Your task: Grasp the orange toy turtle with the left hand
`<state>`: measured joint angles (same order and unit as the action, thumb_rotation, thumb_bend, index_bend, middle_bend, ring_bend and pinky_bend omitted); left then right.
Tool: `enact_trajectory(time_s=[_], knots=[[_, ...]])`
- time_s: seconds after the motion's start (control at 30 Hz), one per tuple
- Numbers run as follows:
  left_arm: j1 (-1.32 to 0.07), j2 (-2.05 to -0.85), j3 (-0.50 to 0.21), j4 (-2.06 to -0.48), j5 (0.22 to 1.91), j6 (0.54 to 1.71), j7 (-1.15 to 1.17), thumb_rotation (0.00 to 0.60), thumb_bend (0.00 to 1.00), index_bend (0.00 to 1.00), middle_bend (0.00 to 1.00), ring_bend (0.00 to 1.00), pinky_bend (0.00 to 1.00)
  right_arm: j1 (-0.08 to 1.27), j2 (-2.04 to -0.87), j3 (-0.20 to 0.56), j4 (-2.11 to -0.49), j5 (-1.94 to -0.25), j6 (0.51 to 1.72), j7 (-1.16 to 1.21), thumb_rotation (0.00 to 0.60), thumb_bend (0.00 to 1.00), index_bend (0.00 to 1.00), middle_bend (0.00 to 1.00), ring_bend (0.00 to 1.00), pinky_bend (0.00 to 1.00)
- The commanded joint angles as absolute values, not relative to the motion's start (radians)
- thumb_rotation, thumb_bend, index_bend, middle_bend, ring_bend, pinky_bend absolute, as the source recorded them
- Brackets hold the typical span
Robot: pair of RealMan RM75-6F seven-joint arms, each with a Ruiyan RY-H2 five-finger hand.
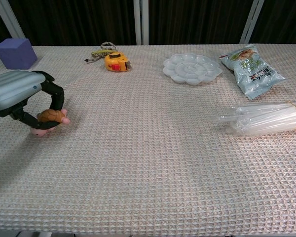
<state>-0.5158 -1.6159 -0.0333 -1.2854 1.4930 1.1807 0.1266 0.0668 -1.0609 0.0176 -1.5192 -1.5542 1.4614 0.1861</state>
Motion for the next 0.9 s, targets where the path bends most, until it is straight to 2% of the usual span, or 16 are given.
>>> enact_trajectory(time_s=[0.03,0.27,0.3,0.33,0.4,0.43,0.5,0.53,0.57,0.7,0.9], knots=[[-0.516,-1.626,-0.028,-1.267,1.512,1.19,0.124,0.6,0.4,0.83,0.84,0.42,0.19,0.067,-1.062,0.018,-1.519,-1.555,1.463,0.186,0.6,0.15,0.0,0.0,0.0,0.0],[-0.512,-1.626,-0.035,-1.277,1.497,1.182,0.102,0.6,0.4,0.85,0.86,0.45,0.19,0.064,-1.058,0.019,-1.52,-1.555,1.469,0.188,0.6,0.15,0.0,0.0,0.0,0.0],[-0.51,-1.627,-0.038,-1.28,1.489,1.18,0.093,0.6,0.39,0.84,0.85,0.44,0.19,0.064,-1.057,0.019,-1.52,-1.555,1.47,0.188,0.6,0.15,0.0,0.0,0.0,0.0],[-0.51,-1.622,-0.036,-1.284,1.482,1.168,0.094,0.6,0.37,0.8,0.8,0.41,0.18,0.064,-1.057,0.02,-1.52,-1.555,1.47,0.187,0.6,0.15,0.0,0.0,0.0,0.0],[-0.523,-1.589,-0.017,-1.309,1.473,1.107,0.094,0.6,0.31,0.56,0.58,0.28,0.14,0.064,-1.056,0.02,-1.522,-1.555,1.47,0.187,0.6,0.15,0.0,0.0,0.0,0.0],[-0.529,-1.575,-0.013,-1.324,1.476,1.092,0.083,0.6,0.25,0.3,0.34,0.15,0.1,0.064,-1.055,0.02,-1.523,-1.556,1.471,0.187,0.6,0.15,0.0,0.0,0.0,0.0],[-0.53,-1.566,-0.017,-1.333,1.487,1.105,0.061,0.6,0.18,0.06,0.08,0.02,0.06,0.064,-1.054,0.02,-1.524,-1.556,1.471,0.187,0.6,0.15,0.0,0.0,0.0,0.0],[-0.528,-1.566,-0.019,-1.331,1.494,1.116,0.056,0.6,0.15,0.03,0.02,0.0,0.04,0.064,-1.054,0.021,-1.525,-1.555,1.471,0.187,0.6,0.15,0.0,0.0,0.0,0.0],[-0.524,-1.567,-0.023,-1.328,1.502,1.135,0.05,0.6,0.13,0.02,0.01,0.0,0.02,0.064,-1.053,0.021,-1.526,-1.556,1.472,0.187,0.6,0.15,0.0,0.0,0.0,0.0],[-0.504,-1.549,-0.048,-1.349,1.498,1.199,0.05,0.6,0.06,0.02,0.0,0.0,0.0,0.061,-1.049,0.023,-1.529,-1.555,1.479,0.189,0.6,0.15,0.0,0.0,0.0,0.0],[-0.418,-1.405,-0.045,-1.487,1.427,1.266,0.108,0.6,0.02,0.02,0.0,0.0,0.0,0.052,-1.04,0.028,-1.524,-1.548,1.497,0.21,0.6,0.15,0.0,0.0,0.0,0.0]])
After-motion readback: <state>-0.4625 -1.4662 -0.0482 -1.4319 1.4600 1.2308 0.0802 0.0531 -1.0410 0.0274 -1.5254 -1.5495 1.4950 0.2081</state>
